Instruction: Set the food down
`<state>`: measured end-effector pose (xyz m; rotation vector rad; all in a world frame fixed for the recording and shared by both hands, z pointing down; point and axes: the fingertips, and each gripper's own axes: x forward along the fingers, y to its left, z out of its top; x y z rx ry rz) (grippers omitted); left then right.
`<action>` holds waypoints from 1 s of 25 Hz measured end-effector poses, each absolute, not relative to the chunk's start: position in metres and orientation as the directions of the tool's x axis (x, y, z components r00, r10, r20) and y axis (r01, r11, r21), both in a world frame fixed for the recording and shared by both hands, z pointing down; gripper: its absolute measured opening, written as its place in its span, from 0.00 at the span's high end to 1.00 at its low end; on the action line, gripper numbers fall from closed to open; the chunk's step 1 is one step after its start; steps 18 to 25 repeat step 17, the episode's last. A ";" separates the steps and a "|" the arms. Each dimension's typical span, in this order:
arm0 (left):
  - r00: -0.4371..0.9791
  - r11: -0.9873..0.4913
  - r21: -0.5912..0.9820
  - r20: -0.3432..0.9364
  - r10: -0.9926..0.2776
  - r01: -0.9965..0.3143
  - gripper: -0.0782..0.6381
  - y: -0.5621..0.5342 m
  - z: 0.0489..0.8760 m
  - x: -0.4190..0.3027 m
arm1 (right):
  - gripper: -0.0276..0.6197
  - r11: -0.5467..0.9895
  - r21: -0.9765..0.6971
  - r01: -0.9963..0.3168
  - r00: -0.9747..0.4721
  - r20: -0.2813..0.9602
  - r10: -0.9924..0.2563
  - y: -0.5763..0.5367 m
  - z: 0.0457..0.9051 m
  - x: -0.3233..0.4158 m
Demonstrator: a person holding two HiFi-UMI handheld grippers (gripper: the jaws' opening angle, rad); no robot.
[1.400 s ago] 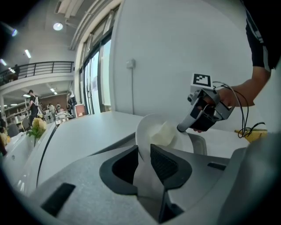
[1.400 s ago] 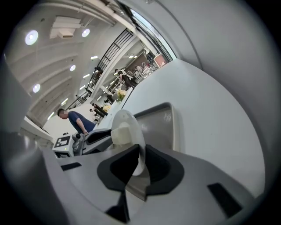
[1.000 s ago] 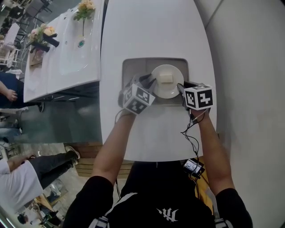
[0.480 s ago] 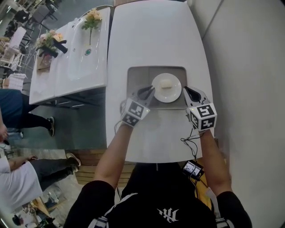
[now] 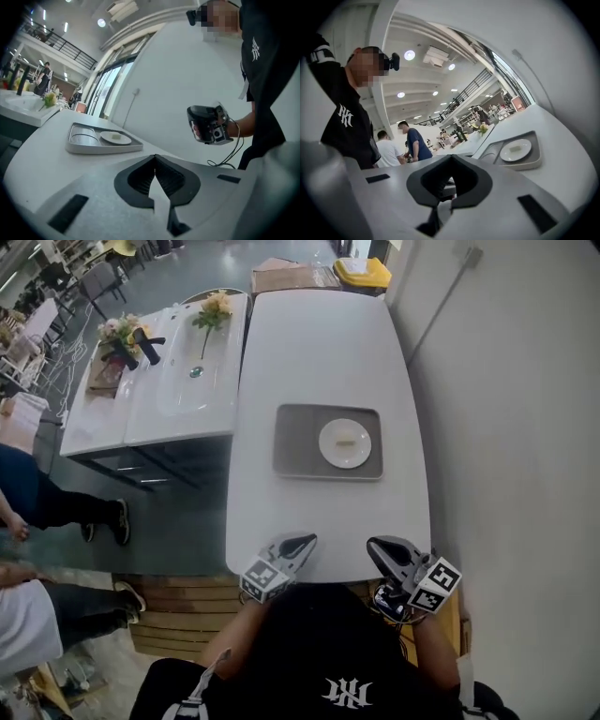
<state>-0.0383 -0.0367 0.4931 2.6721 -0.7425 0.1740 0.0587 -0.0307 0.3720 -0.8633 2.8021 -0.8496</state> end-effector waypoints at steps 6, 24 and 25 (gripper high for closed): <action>0.842 -0.816 0.230 0.256 -0.475 -0.531 0.88 -0.040 0.504 -0.048 | 0.95 0.780 -0.423 -0.462 -0.872 0.054 -0.487 0.009 0.328 0.039; 0.818 -0.771 0.300 0.345 -0.461 -0.561 0.88 0.074 0.474 -0.005 | 0.95 0.864 -0.399 -0.307 -0.935 -0.042 -0.352 0.093 0.282 0.064; 0.818 -0.771 0.300 0.345 -0.461 -0.561 0.88 0.074 0.474 -0.005 | 0.95 0.864 -0.399 -0.307 -0.935 -0.042 -0.352 0.093 0.282 0.064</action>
